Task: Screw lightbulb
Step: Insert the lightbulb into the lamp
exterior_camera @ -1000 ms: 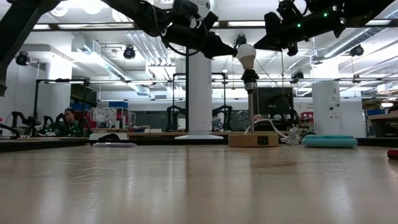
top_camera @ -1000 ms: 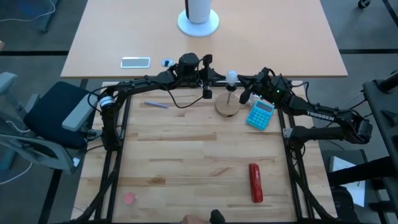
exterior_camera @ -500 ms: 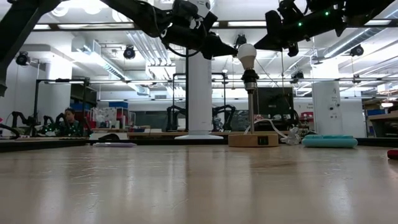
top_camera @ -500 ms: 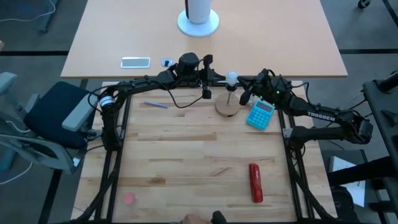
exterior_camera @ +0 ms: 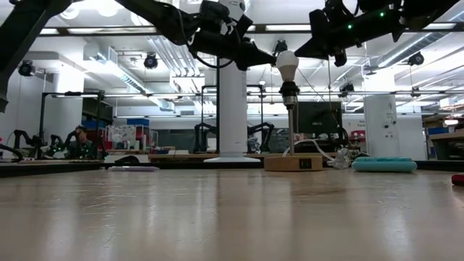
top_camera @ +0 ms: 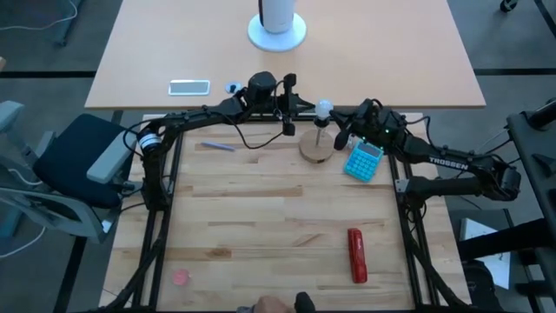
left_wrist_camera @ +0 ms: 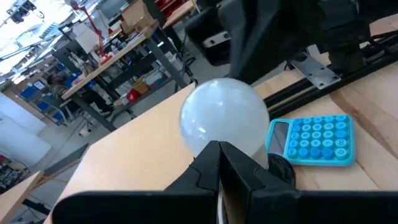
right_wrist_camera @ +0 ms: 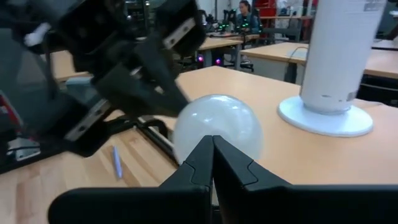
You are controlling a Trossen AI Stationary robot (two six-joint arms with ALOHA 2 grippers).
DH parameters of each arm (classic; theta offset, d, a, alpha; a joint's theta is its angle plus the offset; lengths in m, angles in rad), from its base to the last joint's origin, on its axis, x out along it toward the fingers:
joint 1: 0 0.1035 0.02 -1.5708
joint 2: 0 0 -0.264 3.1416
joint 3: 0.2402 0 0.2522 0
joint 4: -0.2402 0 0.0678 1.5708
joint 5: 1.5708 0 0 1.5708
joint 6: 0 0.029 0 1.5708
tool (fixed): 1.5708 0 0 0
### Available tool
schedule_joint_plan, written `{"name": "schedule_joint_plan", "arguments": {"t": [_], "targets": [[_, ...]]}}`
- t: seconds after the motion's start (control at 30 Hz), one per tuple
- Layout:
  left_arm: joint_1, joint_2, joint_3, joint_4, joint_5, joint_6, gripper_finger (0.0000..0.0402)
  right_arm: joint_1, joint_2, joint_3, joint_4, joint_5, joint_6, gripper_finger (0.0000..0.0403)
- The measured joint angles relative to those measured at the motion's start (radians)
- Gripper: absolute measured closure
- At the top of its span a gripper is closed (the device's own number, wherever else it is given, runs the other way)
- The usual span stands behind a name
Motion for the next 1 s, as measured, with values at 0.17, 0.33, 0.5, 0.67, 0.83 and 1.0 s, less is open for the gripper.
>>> {"name": "schedule_joint_plan", "arguments": {"t": [0.17,0.33,0.5,0.67,0.83,1.0], "targets": [[0.004,0.000,0.000,0.009,-0.001,-0.023,0.0401,0.002,0.003,-0.003,-0.001,-0.015,0.000,0.0401],[0.008,0.000,0.000,0.009,0.002,-0.025,0.0401,0.007,0.003,-0.003,0.002,-0.004,0.000,0.0401],[0.008,-0.001,0.000,0.008,0.002,-0.032,0.0401,0.006,0.003,-0.002,0.024,0.007,-0.010,0.0401],[0.008,-0.004,0.000,0.005,0.010,-0.041,0.0401,0.005,0.005,0.034,0.016,0.020,-0.052,0.0401],[0.005,-0.004,0.000,0.001,0.016,-0.054,0.0401,0.004,0.005,0.069,-0.031,0.042,-0.077,0.0401],[0.008,-0.008,0.000,0.000,-0.011,-0.055,0.0401,0.005,0.005,0.070,-0.037,0.058,-0.079,0.0401]]}}
